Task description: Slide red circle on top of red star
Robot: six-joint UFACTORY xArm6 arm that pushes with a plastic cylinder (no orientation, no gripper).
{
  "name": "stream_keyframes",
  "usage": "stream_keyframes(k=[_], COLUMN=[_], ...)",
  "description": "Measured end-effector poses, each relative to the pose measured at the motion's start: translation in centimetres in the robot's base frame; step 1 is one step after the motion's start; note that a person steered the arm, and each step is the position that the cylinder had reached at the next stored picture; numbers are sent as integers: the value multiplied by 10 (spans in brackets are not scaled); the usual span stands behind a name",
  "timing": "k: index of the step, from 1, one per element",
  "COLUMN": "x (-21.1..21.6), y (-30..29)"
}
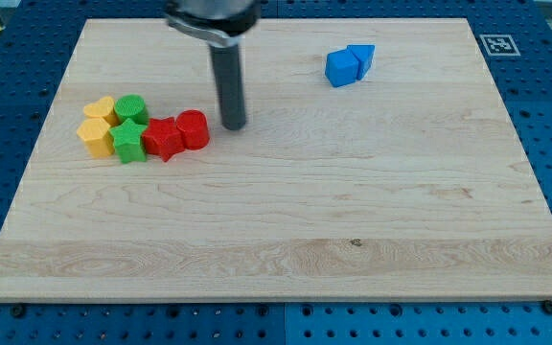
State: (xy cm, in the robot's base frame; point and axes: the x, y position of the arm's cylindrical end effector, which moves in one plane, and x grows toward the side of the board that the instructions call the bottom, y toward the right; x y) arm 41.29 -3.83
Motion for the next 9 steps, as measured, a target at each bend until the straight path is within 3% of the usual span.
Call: stream_keyframes(k=[2, 4, 6, 9], x=[36, 32, -1, 35], y=[8, -18, -37, -21])
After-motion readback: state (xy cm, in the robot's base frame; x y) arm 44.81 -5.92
